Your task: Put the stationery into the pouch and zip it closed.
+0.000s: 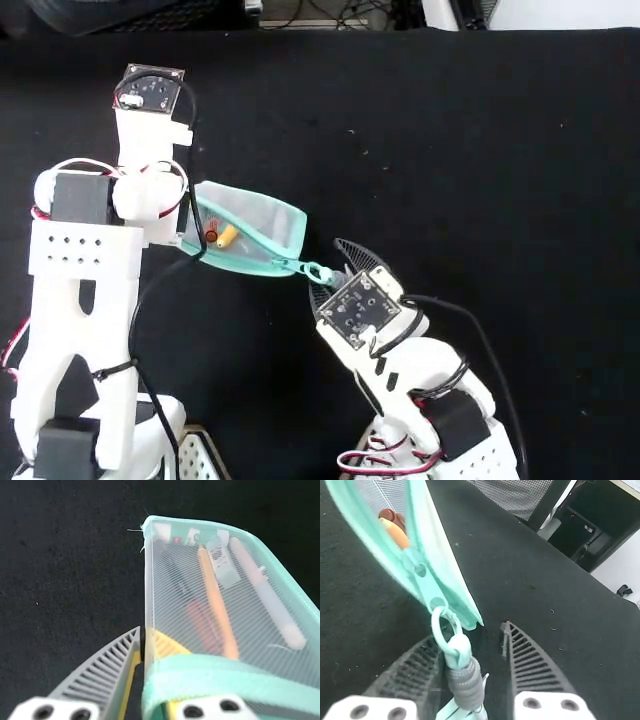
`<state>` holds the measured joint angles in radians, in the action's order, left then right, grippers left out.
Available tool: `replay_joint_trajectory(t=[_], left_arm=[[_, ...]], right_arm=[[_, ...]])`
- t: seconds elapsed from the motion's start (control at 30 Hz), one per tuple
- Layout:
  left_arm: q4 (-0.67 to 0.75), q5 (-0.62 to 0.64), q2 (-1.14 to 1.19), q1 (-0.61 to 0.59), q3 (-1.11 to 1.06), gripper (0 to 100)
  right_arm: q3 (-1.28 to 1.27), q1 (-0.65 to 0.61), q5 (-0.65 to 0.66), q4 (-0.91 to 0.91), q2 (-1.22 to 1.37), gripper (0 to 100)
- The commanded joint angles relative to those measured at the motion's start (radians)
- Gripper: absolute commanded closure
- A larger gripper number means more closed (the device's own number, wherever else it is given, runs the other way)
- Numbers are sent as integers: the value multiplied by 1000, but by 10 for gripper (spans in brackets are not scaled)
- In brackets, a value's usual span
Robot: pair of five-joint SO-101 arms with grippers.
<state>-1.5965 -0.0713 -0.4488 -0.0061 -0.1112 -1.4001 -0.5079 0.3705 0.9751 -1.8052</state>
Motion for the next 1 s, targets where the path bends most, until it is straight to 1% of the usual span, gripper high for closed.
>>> replay_joint_trajectory(t=[0.0, 0.23, 0.33, 0.4, 0.53, 0.6, 0.77, 0.97], left_arm=[[3, 0, -3, -5, 7, 970], [3, -2, -3, -7, 7, 970], [3, -2, -3, -4, 7, 970], [3, -2, -3, -7, 7, 970], [3, -2, -3, -7, 7, 970], [3, -2, -3, -7, 7, 970], [3, -2, -3, -7, 7, 970], [3, -2, -3, -7, 7, 970]], right_arm=[[30, 14, -6, -20, -94, 883], [44, 8, 2, -29, -93, 866], [42, -54, 6, -38, -93, 861], [36, -95, 46, -40, -91, 861], [36, -101, 57, -38, -91, 862], [36, -101, 63, -40, -91, 878], [13, -101, 64, -75, -91, 970], [-10, -101, 64, -97, -93, 984]])
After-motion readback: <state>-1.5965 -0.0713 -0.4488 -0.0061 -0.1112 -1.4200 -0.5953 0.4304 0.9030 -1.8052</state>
